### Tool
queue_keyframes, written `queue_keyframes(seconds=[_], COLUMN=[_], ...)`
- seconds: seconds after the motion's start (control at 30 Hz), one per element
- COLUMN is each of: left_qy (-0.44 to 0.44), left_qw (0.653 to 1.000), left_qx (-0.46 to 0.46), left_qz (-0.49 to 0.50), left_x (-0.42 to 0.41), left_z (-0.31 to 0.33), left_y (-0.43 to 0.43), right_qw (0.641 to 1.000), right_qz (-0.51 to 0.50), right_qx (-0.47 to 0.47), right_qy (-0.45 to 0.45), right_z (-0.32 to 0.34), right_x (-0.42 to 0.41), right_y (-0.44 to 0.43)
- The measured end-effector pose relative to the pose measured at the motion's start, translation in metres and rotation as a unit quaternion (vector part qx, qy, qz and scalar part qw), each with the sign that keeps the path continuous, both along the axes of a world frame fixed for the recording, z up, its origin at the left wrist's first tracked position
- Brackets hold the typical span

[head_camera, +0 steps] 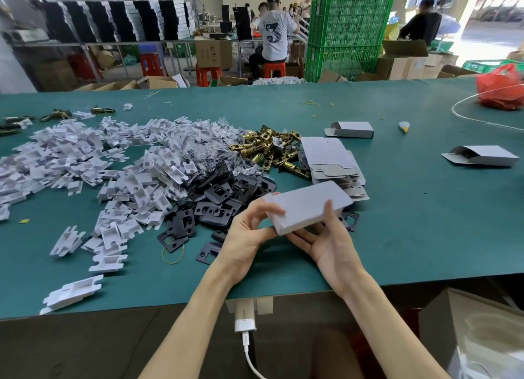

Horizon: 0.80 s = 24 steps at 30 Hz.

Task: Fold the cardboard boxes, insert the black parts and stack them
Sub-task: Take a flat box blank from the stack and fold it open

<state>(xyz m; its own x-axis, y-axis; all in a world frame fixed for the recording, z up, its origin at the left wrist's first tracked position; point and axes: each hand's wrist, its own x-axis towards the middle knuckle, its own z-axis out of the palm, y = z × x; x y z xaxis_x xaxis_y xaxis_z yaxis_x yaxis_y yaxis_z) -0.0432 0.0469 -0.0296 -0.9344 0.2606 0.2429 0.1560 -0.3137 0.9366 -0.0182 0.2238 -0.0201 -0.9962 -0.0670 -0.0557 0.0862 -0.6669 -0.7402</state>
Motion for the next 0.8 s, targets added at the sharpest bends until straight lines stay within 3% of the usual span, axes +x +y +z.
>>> queue_keyframes(seconds=[0.13, 0.3, 0.47, 0.8], left_qy=[-0.057, -0.030, -0.056, -0.098], left_qw=[0.997, 0.997, 0.994, 0.989], left_qx=[0.045, -0.008, 0.020, 0.042], left_qz=[-0.001, 0.064, 0.091, 0.106], left_x=[0.002, 0.003, 0.003, 0.000], left_z=[0.001, -0.001, -0.001, 0.001], left_y=[0.001, 0.003, 0.004, 0.001], right_qw=[0.999, 0.999, 0.993, 0.989], right_qz=[-0.009, -0.010, -0.087, -0.102], right_qx=[0.037, 0.048, 0.072, 0.098], right_qy=[0.010, 0.023, 0.026, 0.036], right_z=[-0.004, -0.007, -0.010, -0.013], right_x=[-0.002, -0.002, -0.002, -0.002], right_y=[-0.001, -0.003, -0.006, -0.008])
